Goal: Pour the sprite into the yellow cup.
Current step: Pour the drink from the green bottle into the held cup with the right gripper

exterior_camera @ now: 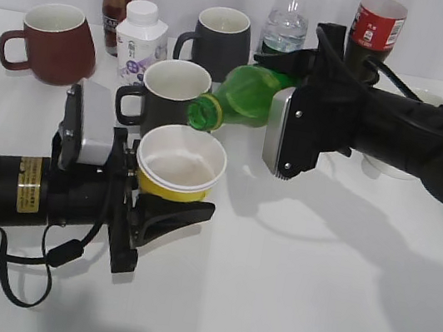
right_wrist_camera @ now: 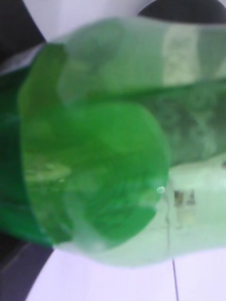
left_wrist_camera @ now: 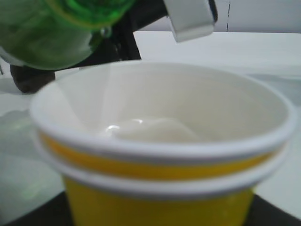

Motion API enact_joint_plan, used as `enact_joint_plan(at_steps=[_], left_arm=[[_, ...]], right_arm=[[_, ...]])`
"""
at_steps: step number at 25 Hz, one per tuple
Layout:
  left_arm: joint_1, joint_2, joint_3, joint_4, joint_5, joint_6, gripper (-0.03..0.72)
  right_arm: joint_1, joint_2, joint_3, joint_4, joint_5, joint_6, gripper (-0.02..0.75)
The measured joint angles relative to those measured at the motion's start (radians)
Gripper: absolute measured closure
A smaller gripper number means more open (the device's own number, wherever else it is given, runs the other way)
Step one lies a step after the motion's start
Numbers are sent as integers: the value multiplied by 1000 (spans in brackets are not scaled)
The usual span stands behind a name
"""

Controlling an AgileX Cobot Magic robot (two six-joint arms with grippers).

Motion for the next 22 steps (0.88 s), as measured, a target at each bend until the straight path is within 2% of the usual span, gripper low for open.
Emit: enact_joint_plan(at_steps=[22], left_arm=[[0, 0, 0, 39, 0, 0, 302]], right_arm=[[0, -1, 0, 0, -1, -138, 309]])
